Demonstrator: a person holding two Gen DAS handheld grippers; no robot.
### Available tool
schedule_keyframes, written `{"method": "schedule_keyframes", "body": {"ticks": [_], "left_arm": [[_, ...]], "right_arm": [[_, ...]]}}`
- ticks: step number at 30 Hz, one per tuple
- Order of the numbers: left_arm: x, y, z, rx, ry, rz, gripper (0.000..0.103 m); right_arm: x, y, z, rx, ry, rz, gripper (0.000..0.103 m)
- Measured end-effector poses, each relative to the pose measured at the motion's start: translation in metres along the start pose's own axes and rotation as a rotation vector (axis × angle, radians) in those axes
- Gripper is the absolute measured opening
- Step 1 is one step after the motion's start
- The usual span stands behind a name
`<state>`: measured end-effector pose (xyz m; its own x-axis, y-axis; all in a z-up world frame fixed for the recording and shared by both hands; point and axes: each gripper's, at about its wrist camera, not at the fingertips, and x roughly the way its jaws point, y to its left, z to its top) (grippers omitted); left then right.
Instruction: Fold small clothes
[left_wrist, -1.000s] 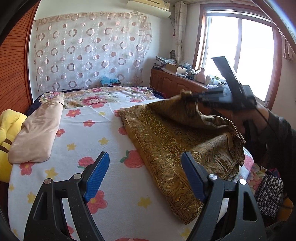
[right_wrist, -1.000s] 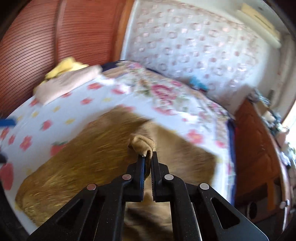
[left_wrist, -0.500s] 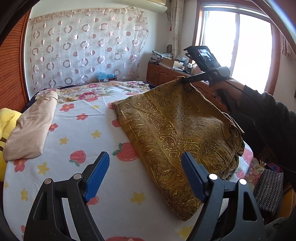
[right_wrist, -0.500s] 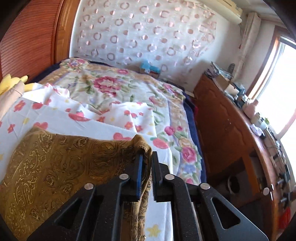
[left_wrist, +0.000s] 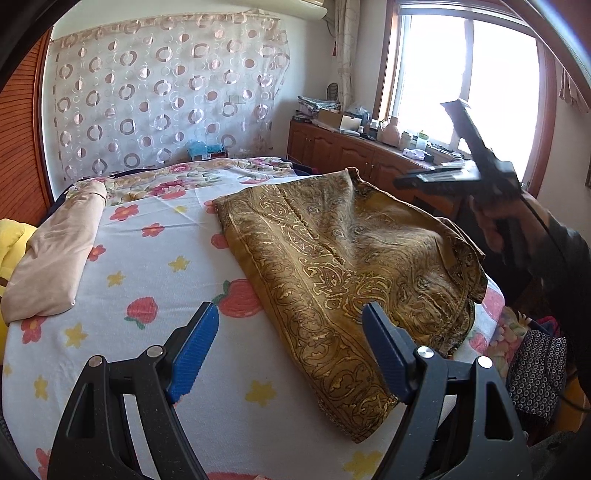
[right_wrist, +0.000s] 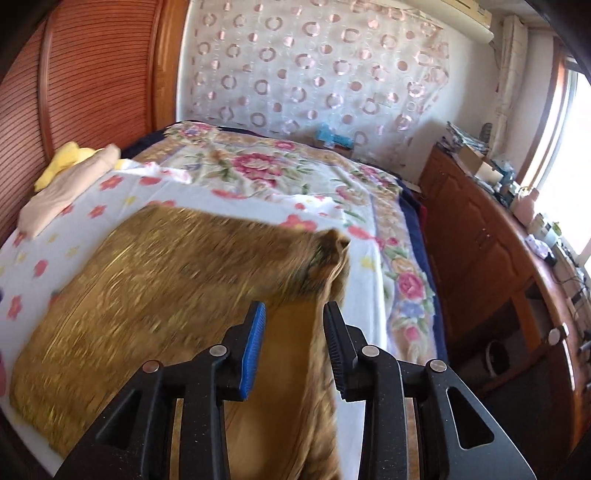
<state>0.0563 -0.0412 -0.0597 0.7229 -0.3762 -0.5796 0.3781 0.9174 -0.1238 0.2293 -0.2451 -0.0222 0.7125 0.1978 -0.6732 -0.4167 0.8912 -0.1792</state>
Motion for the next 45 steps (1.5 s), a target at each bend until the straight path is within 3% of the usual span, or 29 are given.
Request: {"method": "schedule_keyframes", "body": {"ticks": [9, 14, 18, 30, 31, 32, 33, 38, 41, 45], "left_arm": [[0.002, -0.006, -0.002, 0.019, 0.024, 0.007, 0.081], [0.005, -0.008, -0.003, 0.02, 0.032, 0.005, 0.081], [0.011, -0.01, -0.004, 0.02, 0.047, -0.001, 0.081], [0.013, -0.012, -0.005, 0.026, 0.058, -0.001, 0.081], [0.013, -0.012, -0.005, 0.026, 0.057, -0.001, 0.081], [0.013, -0.012, -0.005, 0.026, 0.056, -0.001, 0.081], [0.013, -0.012, -0.005, 0.025, 0.055, -0.001, 0.081], [0.011, -0.01, -0.005, 0.023, 0.047, -0.005, 0.081], [0.012, -0.009, -0.006, 0.022, 0.051, -0.006, 0.081], [0.018, -0.008, -0.007, 0.023, 0.091, -0.006, 0.081]], "right_arm": [[-0.06, -0.009, -0.077, 0.051, -0.01, 0.035, 0.034], [-0.087, -0.011, -0.097, 0.073, -0.005, 0.017, 0.034], [-0.099, -0.004, -0.099, 0.075, -0.002, 0.041, 0.034], [-0.057, 0.001, -0.088, 0.082, 0.062, 0.015, 0.033], [-0.058, 0.0, -0.087, 0.086, 0.053, 0.016, 0.028], [-0.061, -0.001, -0.085, 0.094, 0.042, 0.017, 0.005], [-0.067, -0.004, -0.083, 0.106, 0.021, 0.027, 0.003], [-0.097, -0.022, -0.084, 0.147, -0.069, 0.036, 0.003], [-0.095, -0.036, -0.092, 0.169, -0.027, 0.034, 0.003], [-0.085, -0.026, -0.1, 0.15, 0.03, 0.038, 0.006]]}}
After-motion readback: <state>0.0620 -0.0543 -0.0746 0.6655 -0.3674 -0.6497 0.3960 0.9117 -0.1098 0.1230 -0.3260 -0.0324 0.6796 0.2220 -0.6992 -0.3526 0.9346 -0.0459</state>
